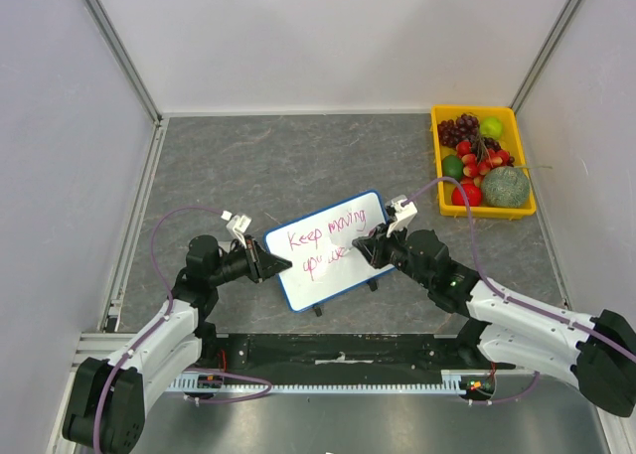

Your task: Write a sentence on the whiteboard

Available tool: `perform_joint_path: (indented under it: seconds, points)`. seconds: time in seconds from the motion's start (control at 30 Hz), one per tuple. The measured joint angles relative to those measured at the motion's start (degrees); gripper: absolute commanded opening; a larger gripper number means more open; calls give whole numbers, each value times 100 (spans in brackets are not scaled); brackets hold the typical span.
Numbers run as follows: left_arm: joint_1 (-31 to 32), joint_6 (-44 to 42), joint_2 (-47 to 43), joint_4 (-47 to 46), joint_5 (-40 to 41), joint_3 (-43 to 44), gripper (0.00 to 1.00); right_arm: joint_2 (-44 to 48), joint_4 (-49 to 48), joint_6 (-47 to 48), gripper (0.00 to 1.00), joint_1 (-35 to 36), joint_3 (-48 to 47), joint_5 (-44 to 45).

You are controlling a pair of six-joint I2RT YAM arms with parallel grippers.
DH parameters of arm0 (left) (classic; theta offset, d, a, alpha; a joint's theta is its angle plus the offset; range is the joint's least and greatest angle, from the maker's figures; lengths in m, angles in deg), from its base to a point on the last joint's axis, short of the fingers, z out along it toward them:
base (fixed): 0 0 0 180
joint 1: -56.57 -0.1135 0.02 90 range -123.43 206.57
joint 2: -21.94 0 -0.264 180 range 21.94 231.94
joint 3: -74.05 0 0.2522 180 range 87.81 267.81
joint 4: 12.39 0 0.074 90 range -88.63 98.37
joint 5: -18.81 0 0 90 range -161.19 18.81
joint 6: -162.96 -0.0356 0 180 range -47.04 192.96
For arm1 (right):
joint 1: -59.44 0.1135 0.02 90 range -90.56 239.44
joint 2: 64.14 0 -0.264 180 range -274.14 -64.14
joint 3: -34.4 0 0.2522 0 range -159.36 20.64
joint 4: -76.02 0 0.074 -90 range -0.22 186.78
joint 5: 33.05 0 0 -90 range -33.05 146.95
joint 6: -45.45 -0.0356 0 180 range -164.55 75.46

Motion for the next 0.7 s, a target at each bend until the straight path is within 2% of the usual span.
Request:
perform_joint_path:
  seconds: [0.7]
  points:
    - [0, -2, 0, -11, -2, 0, 2, 192, 404, 142, 0, -9, -254, 225]
